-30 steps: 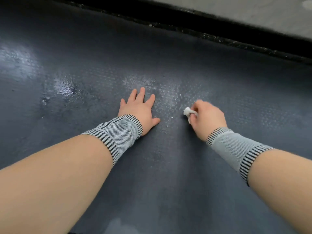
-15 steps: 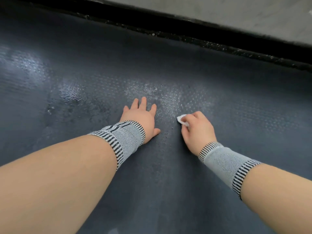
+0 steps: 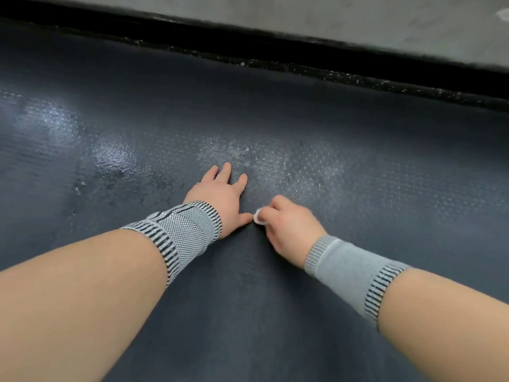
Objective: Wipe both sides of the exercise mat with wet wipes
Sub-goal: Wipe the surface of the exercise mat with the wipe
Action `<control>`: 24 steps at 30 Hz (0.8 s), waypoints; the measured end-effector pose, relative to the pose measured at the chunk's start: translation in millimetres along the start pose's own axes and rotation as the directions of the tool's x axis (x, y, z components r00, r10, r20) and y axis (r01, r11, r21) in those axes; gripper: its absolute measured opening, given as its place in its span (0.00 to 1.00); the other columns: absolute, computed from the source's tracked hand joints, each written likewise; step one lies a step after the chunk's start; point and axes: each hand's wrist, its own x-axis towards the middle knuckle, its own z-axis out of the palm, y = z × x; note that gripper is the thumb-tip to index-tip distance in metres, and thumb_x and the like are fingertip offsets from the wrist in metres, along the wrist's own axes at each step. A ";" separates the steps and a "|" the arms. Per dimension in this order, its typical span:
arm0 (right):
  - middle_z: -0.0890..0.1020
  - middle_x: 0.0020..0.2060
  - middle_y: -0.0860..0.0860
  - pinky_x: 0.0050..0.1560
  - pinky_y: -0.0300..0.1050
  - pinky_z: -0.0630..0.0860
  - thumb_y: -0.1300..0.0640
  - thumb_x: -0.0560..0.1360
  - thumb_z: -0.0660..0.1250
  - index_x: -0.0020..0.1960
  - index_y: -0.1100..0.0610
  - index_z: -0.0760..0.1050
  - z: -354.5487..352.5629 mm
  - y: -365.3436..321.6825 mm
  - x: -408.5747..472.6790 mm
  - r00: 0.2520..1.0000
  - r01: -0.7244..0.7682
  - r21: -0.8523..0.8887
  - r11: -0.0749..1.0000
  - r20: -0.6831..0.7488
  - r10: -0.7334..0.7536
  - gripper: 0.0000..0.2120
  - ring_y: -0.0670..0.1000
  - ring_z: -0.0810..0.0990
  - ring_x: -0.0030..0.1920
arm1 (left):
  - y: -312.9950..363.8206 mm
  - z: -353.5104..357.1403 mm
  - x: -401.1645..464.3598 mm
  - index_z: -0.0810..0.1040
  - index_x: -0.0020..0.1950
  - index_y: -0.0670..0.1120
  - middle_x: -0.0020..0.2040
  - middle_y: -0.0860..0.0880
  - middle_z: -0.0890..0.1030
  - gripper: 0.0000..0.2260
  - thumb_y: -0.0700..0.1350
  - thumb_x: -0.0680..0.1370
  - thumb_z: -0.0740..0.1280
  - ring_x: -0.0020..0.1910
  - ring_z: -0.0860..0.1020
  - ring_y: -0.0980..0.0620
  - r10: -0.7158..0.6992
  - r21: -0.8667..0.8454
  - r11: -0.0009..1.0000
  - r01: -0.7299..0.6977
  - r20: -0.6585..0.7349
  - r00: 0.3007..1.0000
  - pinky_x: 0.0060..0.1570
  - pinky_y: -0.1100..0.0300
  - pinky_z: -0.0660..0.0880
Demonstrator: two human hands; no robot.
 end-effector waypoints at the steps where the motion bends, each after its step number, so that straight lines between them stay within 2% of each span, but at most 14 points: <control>1: 0.73 0.54 0.56 0.50 0.49 0.74 0.60 0.76 0.60 0.58 0.56 0.75 -6.0 11.5 5.1 1.000 -0.009 -0.018 1.000 -0.019 0.009 0.12 0.60 0.77 0.48 | 0.6 -1.3 -0.5 0.44 0.81 0.54 0.81 0.45 0.41 0.40 0.67 0.77 0.60 0.79 0.44 0.43 -0.002 0.002 1.000 0.002 0.012 1.000 0.76 0.48 0.55; 3: 0.73 0.54 0.55 0.49 0.44 0.71 0.59 0.77 0.59 0.57 0.56 0.75 -22.1 47.6 24.1 0.968 -0.219 -0.067 0.973 -0.139 0.208 0.11 0.60 0.76 0.51 | 1.7 -3.9 -1.1 0.44 0.81 0.54 0.81 0.45 0.42 0.41 0.67 0.76 0.62 0.79 0.45 0.43 -0.005 0.010 1.000 0.005 0.023 1.000 0.76 0.48 0.56; 5: 0.74 0.54 0.56 0.47 0.44 0.68 0.59 0.77 0.59 0.57 0.56 0.75 -40.9 79.0 37.9 0.820 -0.513 0.016 0.858 -0.287 0.495 0.11 0.59 0.75 0.52 | 2.6 -5.8 -1.3 0.45 0.81 0.54 0.81 0.45 0.43 0.42 0.67 0.75 0.63 0.79 0.46 0.42 -0.010 0.010 1.000 0.010 0.020 1.000 0.76 0.47 0.57; 6: 0.75 0.54 0.57 0.49 0.45 0.69 0.59 0.77 0.59 0.58 0.56 0.75 -43.9 82.1 42.1 0.750 -0.593 0.065 0.803 -0.317 0.580 0.12 0.59 0.75 0.53 | 3.1 -6.6 -1.3 0.46 0.81 0.54 0.81 0.45 0.44 0.42 0.67 0.75 0.63 0.79 0.46 0.42 -0.013 0.011 1.000 0.013 0.015 1.000 0.76 0.47 0.58; 7: 0.75 0.54 0.57 0.50 0.46 0.69 0.59 0.77 0.59 0.58 0.56 0.75 -41.7 75.9 45.8 0.746 -0.598 0.062 0.799 -0.320 0.584 0.12 0.59 0.75 0.53 | 3.9 -7.2 -1.3 0.47 0.81 0.54 0.81 0.44 0.45 0.42 0.67 0.75 0.64 0.79 0.47 0.41 -0.016 0.014 1.000 0.016 0.011 1.000 0.75 0.47 0.58; 10: 0.74 0.54 0.55 0.52 0.46 0.71 0.58 0.77 0.59 0.59 0.54 0.75 -17.2 27.9 38.1 0.943 -0.305 -0.037 0.952 -0.149 0.297 0.13 0.58 0.76 0.52 | 6.3 -10.8 -0.7 0.53 0.80 0.54 0.80 0.44 0.51 0.41 0.67 0.73 0.66 0.77 0.53 0.41 -0.016 0.020 1.000 0.016 -0.012 1.000 0.73 0.47 0.62; 12: 0.73 0.55 0.54 0.52 0.47 0.73 0.57 0.78 0.58 0.60 0.54 0.75 -7.0 14.9 25.4 0.996 -0.074 -0.051 0.996 -0.057 0.071 0.13 0.59 0.77 0.51 | 3.2 -17.4 -0.4 0.61 0.77 0.54 0.77 0.45 0.58 0.37 0.65 0.73 0.68 0.75 0.59 0.42 -0.010 -0.001 1.000 0.010 -0.040 0.999 0.71 0.48 0.65; 13: 0.73 0.55 0.54 0.52 0.47 0.73 0.57 0.78 0.58 0.60 0.55 0.75 -13.4 25.3 27.7 0.996 -0.066 -0.065 0.996 -0.066 0.061 0.13 0.59 0.77 0.51 | -0.2 -22.3 1.8 0.64 0.75 0.55 0.75 0.47 0.61 0.34 0.64 0.73 0.69 0.73 0.61 0.44 -0.007 -0.021 1.000 0.006 -0.072 0.997 0.70 0.48 0.67; 15: 0.74 0.53 0.55 0.51 0.46 0.71 0.58 0.77 0.59 0.58 0.56 0.75 -32.7 60.2 42.4 0.954 -0.263 -0.087 0.961 -0.173 0.245 0.12 0.60 0.76 0.52 | -7.4 -32.5 10.1 0.66 0.75 0.54 0.76 0.49 0.60 0.34 0.63 0.72 0.70 0.74 0.60 0.45 -0.003 -0.061 0.998 -0.005 -0.128 0.992 0.70 0.47 0.66; 17: 0.75 0.53 0.57 0.51 0.46 0.70 0.58 0.77 0.60 0.58 0.55 0.76 -53.1 91.3 55.3 0.801 -0.541 -0.004 0.841 -0.309 0.513 0.12 0.61 0.76 0.54 | -9.0 -39.3 20.9 0.56 0.79 0.54 0.80 0.48 0.50 0.44 0.65 0.69 0.72 0.78 0.51 0.43 -0.016 -0.088 0.996 0.009 -0.089 0.996 0.74 0.45 0.61; 18: 0.76 0.54 0.58 0.52 0.47 0.70 0.58 0.76 0.60 0.58 0.56 0.77 -56.1 93.0 58.7 0.743 -0.607 0.032 0.794 -0.330 0.582 0.12 0.61 0.76 0.54 | -7.0 -41.5 25.7 0.50 0.80 0.54 0.81 0.48 0.45 0.48 0.66 0.68 0.72 0.79 0.47 0.42 -0.021 -0.084 0.996 0.018 -0.034 0.999 0.75 0.44 0.58; 19: 0.76 0.54 0.59 0.53 0.47 0.70 0.58 0.76 0.60 0.59 0.56 0.77 -53.6 85.1 60.9 0.749 -0.601 0.028 0.799 -0.330 0.575 0.13 0.61 0.76 0.55 | -3.8 -42.4 29.3 0.45 0.81 0.53 0.81 0.47 0.42 0.51 0.67 0.68 0.72 0.79 0.46 0.41 -0.023 -0.058 0.998 0.024 0.016 1.000 0.76 0.45 0.56; 22: 0.75 0.53 0.57 0.53 0.47 0.70 0.58 0.77 0.60 0.59 0.56 0.77 -26.1 39.4 48.0 0.943 -0.280 -0.021 0.960 -0.190 0.271 0.13 0.60 0.76 0.52 | 3.5 -42.4 34.0 0.41 0.81 0.51 0.80 0.44 0.41 0.53 0.68 0.69 0.71 0.79 0.44 0.38 -0.030 0.026 0.999 0.028 0.064 0.997 0.76 0.48 0.51; 24: 0.74 0.53 0.56 0.53 0.48 0.72 0.57 0.77 0.59 0.60 0.56 0.77 -19.1 28.1 38.2 0.993 -0.062 -0.040 0.997 -0.099 0.057 0.14 0.60 0.76 0.51 | 2.8 -42.7 34.9 0.40 0.81 0.51 0.80 0.43 0.40 0.54 0.68 0.69 0.71 0.79 0.44 0.38 -0.036 0.035 0.999 0.033 0.071 0.997 0.77 0.49 0.51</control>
